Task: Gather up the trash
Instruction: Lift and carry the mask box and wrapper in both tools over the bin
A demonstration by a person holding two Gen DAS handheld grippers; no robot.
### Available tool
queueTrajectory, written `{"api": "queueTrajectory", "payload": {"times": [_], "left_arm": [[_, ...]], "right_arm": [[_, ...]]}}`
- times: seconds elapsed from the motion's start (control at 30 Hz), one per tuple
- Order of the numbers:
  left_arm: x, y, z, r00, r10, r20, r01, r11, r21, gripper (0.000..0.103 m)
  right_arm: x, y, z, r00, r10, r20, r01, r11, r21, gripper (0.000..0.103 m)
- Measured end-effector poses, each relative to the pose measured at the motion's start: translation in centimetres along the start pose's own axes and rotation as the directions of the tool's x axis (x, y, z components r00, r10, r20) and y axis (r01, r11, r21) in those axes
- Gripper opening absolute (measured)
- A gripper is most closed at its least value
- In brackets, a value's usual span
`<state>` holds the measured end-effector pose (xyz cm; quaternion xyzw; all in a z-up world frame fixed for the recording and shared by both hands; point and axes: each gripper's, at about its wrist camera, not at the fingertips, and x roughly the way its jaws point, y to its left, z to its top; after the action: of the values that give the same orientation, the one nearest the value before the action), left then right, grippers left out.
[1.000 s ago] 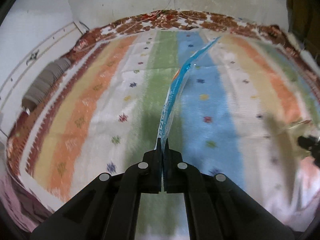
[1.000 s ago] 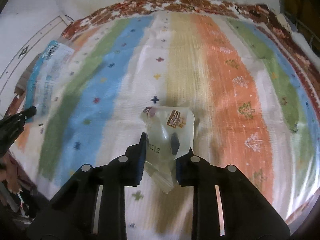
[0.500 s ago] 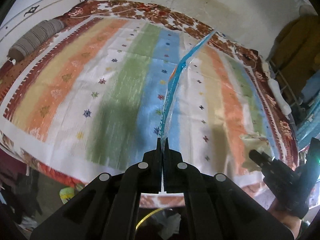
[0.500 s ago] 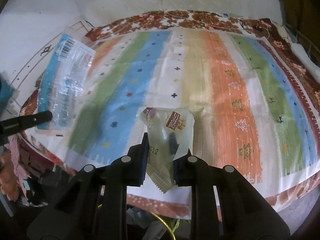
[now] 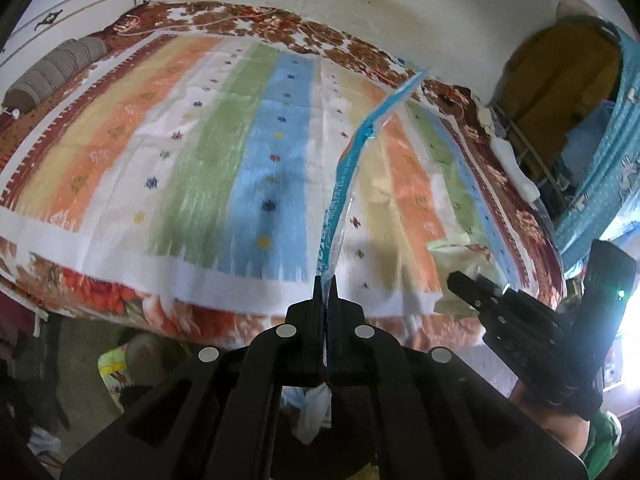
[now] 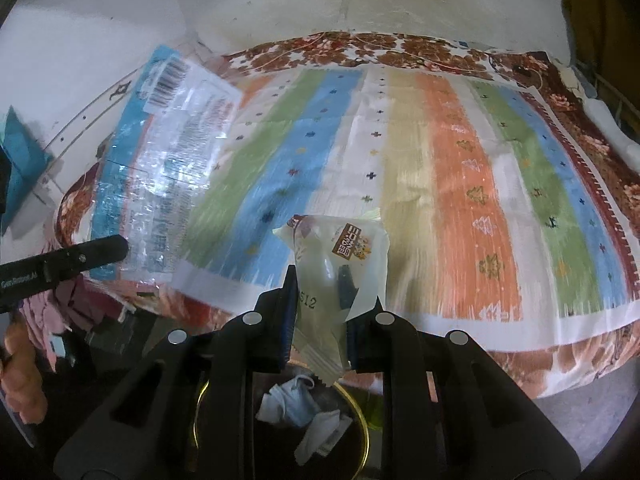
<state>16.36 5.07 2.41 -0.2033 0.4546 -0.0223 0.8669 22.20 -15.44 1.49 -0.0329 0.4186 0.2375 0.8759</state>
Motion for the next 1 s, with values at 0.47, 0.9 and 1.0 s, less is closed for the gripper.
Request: {"api": "queueTrajectory", "payload": {"times": [0.47, 0.9, 1.0], "left_arm": [[-0.6, 0.0, -8.4, 0.996, -0.021, -0.090, 0.021, 1.000, -0.003, 0.000], [1.2, -0.2, -14.1, 0.977, -0.006, -0.215, 0.005, 1.000, -0.004, 0.000], [3.2, 0.9, -15.6, 0.950, -0.032, -0.311, 0.005, 0.996, -0.088, 0.000]], "right_arm": [[-1.8, 1.3, -6.8, 0.998, 0.039, -0.057, -0.037, 0.999, 0.031, 0.019], [-0.7, 2.0, -12.8, 0.984, 0.009, -0.179, 0.000, 0.999, 0.053, 0.019], [0.6, 2.4, -14.5, 0.968, 0.004, -0.250, 0.009, 0.999, 0.052, 0.019]]}}
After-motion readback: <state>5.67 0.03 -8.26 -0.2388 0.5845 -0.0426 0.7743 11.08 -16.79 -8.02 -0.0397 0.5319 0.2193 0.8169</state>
